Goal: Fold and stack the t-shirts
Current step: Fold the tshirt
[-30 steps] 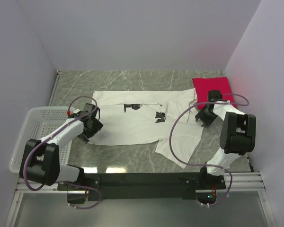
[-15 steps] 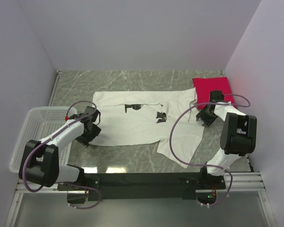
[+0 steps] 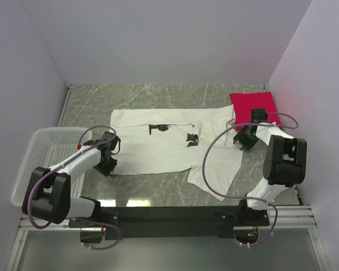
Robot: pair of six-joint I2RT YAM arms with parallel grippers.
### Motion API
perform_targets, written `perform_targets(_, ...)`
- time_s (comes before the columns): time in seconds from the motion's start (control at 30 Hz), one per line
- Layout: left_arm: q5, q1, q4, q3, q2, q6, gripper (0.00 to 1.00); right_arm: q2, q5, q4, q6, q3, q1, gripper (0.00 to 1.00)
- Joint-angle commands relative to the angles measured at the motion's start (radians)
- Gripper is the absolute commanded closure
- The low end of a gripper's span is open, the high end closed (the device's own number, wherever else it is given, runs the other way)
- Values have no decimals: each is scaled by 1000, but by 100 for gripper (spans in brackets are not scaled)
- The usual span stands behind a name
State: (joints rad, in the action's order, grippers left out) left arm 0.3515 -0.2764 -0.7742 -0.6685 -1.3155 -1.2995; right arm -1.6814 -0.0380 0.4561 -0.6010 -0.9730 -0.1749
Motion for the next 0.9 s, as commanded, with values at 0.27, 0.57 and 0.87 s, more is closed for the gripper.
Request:
perform_targets(0.27, 20, -1, -30, -3, 35, -7, 95, 90, 0, -11, 7, 13, -6, 49)
perform_targets(0.57, 17, -9, -69, -39, 93, 39, 95, 245, 36, 29, -19, 102, 14, 48)
perform_targets(0.87, 6, -9, -46, -49, 162, 62, 93, 432, 128, 122, -22, 270, 5, 50)
